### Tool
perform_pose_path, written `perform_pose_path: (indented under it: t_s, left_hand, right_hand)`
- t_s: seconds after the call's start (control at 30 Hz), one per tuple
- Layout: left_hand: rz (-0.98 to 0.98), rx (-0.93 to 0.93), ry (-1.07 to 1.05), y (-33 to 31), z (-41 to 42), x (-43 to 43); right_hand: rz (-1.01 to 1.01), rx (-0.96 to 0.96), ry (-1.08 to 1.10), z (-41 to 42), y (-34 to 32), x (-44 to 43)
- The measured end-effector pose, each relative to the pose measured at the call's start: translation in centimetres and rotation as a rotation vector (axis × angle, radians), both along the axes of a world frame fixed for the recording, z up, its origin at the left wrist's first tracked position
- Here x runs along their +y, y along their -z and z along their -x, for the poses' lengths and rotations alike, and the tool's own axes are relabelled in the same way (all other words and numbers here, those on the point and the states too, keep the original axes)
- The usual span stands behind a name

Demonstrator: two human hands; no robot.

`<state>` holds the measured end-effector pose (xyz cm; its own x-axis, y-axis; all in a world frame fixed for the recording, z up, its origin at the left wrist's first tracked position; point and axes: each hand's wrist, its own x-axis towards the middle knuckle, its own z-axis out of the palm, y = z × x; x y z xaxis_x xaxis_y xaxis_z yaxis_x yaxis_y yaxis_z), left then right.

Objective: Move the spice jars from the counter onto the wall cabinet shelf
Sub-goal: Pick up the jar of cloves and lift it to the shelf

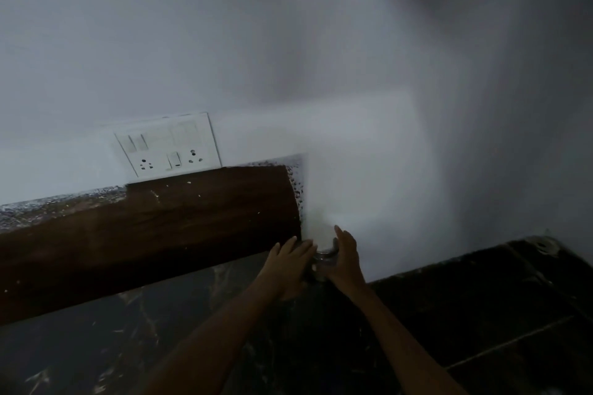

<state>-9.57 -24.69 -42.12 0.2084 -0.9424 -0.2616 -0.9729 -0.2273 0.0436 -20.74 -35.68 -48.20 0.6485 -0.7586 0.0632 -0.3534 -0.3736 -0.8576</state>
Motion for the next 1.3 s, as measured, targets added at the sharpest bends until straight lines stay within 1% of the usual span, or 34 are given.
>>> perform_pose_path:
  t_s: [0.1,0.2,0.27,0.37,0.43,0.5,0.57,0.6,0.7,0.77,0.83,0.9,1.0,1.07,1.1,1.2,1.23,1.3]
  left_hand:
    - [-0.002,0.014,0.006,1.1,-0.3,-0.5]
    - [0.02,0.034,0.033,1.6,-1.0,-0.5]
    - [0.053,0.055,0.063,1.6,-1.2,0.0]
    - [0.129,0.04,0.103,1.1,-1.6,1.2]
    - [0.177,0.029,0.13,0.5,-1.9,2.5]
    - [0.253,0.053,0.159,-0.1,-2.0,4.2]
    - [0.318,0.128,0.186,-1.2,-1.6,6.8]
    - [0.336,0.165,0.199,-1.8,-1.2,8.2]
    - [0.37,0.298,0.201,-3.7,0.1,12.4]
    - [0.363,0.406,0.148,-4.7,0.8,15.5]
    - [0.349,0.499,0.091,-5.2,1.3,18.5]
    - [0.354,0.555,0.039,-5.6,2.0,21.3]
    - [0.381,0.595,-0.005,-5.7,2.9,25.1]
    - [0.384,0.636,-0.039,-5.9,2.9,27.6]
    - [0.385,0.663,-0.057,-6.1,2.9,28.7]
    - [0.414,0.7,-0.111,-6.5,2.7,31.8]
    - [0.424,0.706,-0.132,-6.5,2.7,32.8]
    - [0.447,0.714,-0.164,-6.3,3.0,34.3]
  right_hand:
    - [-0.007,0.019,-0.017,-1.6,1.4,-0.2]
    - [-0.013,0.011,0.022,-1.7,1.3,-0.6]
    - [-0.005,0.023,0.017,-1.4,0.9,-0.7]
    - [-0.049,0.004,-0.006,-0.8,-1.0,-0.2]
    - [-0.08,0.006,-0.064,-0.2,-2.9,0.3]
    - [-0.213,-0.023,-0.182,0.6,-5.4,1.5]
    - [-0.36,-0.048,-0.288,1.5,-7.5,3.6]
    - [-0.383,-0.042,-0.315,1.9,-8.4,4.7]
    - [-0.402,0.002,-0.363,3.0,-10.6,7.8]
    - [-0.418,0.046,-0.409,3.5,-11.8,10.4]
    - [-0.397,0.051,-0.398,3.9,-12.7,13.0]
    - [-0.387,0.048,-0.41,4.1,-13.0,15.5]
    - [-0.477,0.088,-0.464,4.5,-13.4,18.8]
    - [-0.516,0.076,-0.506,4.9,-13.5,20.7]
    - [-0.505,0.084,-0.548,5.3,-13.4,21.5]
    - [-0.317,0.236,-0.677,6.7,-13.5,24.5]
    - [-0.27,0.283,-0.695,6.9,-13.5,25.7]
    - [-0.179,0.315,-0.708,7.3,-13.4,27.8]
